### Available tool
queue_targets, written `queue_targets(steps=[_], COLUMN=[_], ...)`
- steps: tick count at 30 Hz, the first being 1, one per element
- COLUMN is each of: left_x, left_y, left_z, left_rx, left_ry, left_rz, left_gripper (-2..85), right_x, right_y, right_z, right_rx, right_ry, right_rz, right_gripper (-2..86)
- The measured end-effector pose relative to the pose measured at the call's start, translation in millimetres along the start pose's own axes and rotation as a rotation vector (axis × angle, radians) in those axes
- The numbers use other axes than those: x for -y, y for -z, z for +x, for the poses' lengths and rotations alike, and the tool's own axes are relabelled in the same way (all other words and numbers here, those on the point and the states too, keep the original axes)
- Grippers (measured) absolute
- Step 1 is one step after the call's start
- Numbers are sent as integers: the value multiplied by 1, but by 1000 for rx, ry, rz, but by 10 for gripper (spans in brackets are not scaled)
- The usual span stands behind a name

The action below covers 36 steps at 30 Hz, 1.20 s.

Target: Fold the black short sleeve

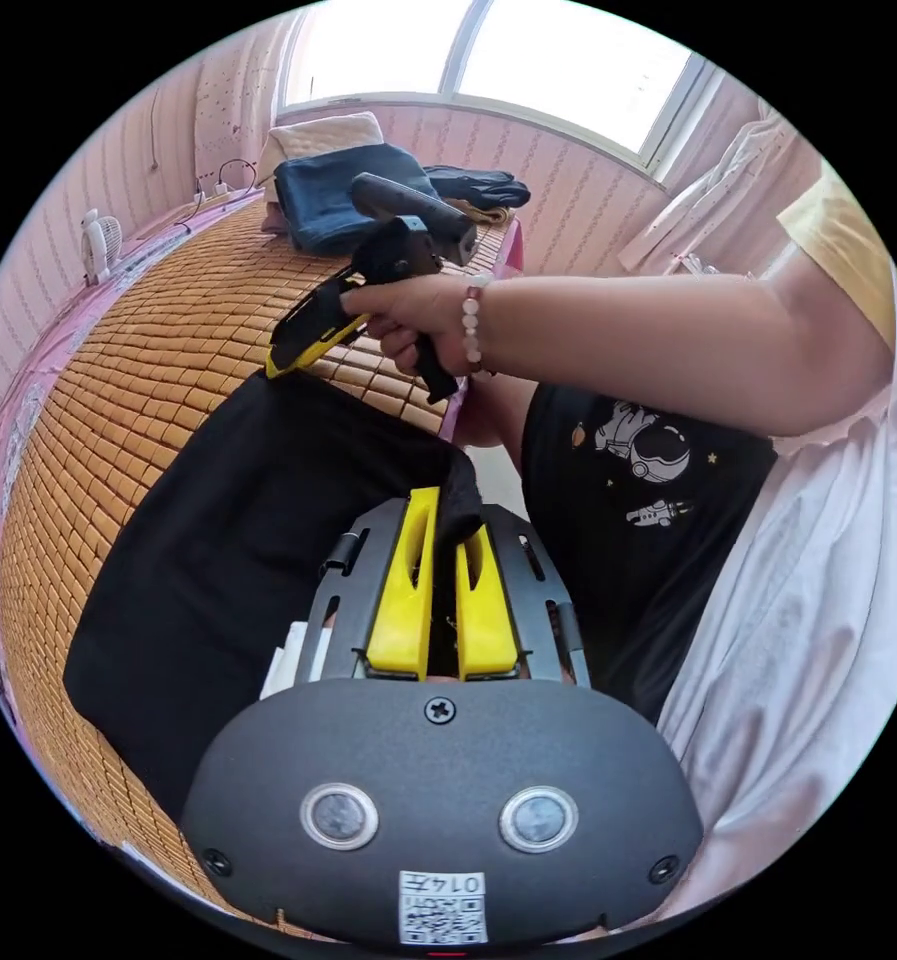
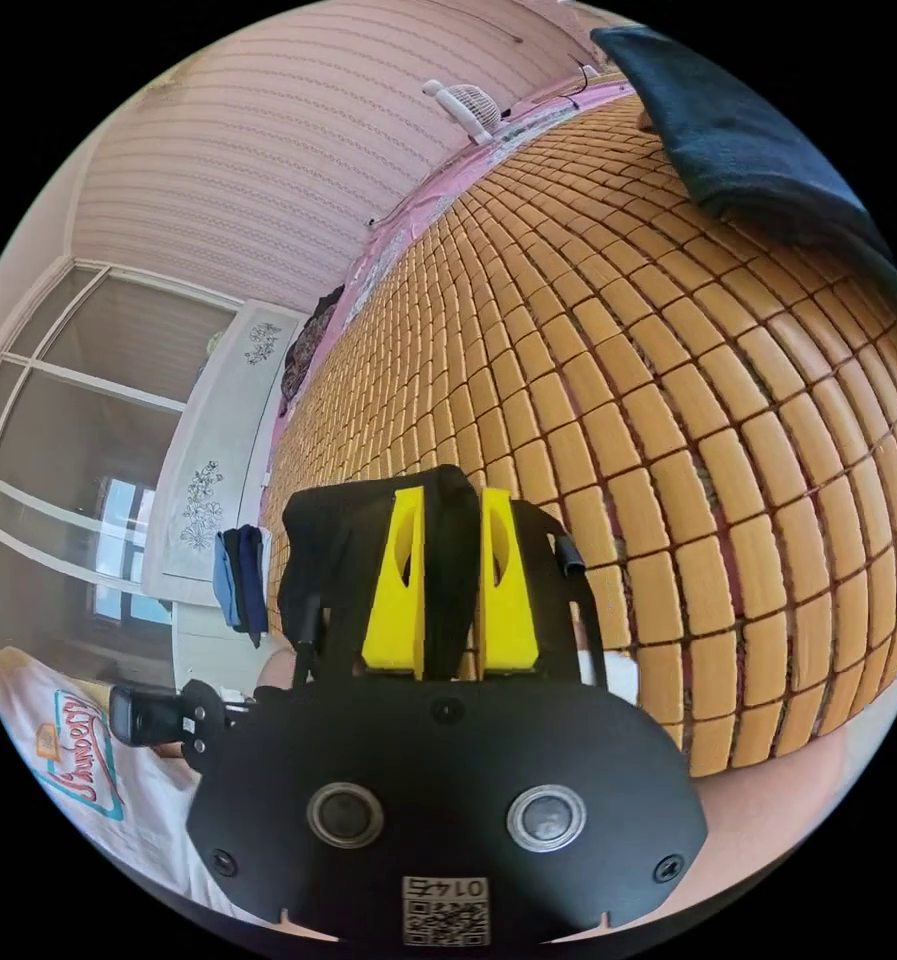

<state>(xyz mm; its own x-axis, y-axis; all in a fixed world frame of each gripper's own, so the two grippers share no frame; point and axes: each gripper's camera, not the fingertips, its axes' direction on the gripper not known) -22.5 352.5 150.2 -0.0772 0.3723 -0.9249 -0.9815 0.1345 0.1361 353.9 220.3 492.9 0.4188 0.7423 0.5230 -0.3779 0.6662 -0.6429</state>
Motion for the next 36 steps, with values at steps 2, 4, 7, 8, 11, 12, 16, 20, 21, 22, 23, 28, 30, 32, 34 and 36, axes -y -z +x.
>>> queue_targets(steps=[2, 4, 7, 8, 11, 12, 16, 20, 21, 22, 23, 28, 30, 32, 34, 36], left_x=[-8, -13, -11, -10, -15, -20, -48, -98, -112, -118, -131, -186, -209, -223, -236, -248], left_y=[7, 14, 26, 31, 46, 51, 67, 78, 77, 76, 73, 50, 40, 38, 37, 37], left_z=[-4, -6, -2, 0, 0, -1, -11, -37, -47, -53, -66, -111, -122, -124, -122, -118], left_rx=[-16, -33, -58, -71, -118, -127, -81, -1, 32, 47, 63, 155, 163, 153, 153, 171], left_ry=[20, 22, 4, -1, 24, 35, 92, 229, 290, 330, 412, 763, 864, 894, 905, 899], left_rz=[29, 73, 166, 214, 343, 385, 454, 480, 463, 452, 433, 301, 228, 211, 209, 201], left_gripper=[2, 2, 0, 0, -1, 0, 1, 6, 9, 10, 14, 29, 36, 43, 49, 60], right_x=[0, -4, -17, -23, -39, -41, -44, -12, -6, 6, 17, 44, 44, 43, 41, 38], right_y=[-1, 7, 38, 56, 105, 114, 147, 102, 90, 63, 33, -72, -92, -109, -118, -127], right_z=[-2, 2, 12, 15, 12, 9, -30, -96, -106, -124, -138, -168, -178, -191, -199, -205], right_rx=[-8, 26, 61, 68, 44, 42, 28, 10, 4, -16, -39, -72, -81, -196, -274, -354], right_ry=[14, -5, -52, -65, -54, -43, 54, 217, 241, 272, 266, 175, 205, 272, 338, 402], right_rz=[-6, 12, 86, 127, 224, 241, 288, 198, 181, 144, 108, -3, -21, -49, -69, -85], right_gripper=[17, 9, 4, 4, 3, 3, 4, 6, 6, 7, 9, 25, 37, 61, 77, 93])
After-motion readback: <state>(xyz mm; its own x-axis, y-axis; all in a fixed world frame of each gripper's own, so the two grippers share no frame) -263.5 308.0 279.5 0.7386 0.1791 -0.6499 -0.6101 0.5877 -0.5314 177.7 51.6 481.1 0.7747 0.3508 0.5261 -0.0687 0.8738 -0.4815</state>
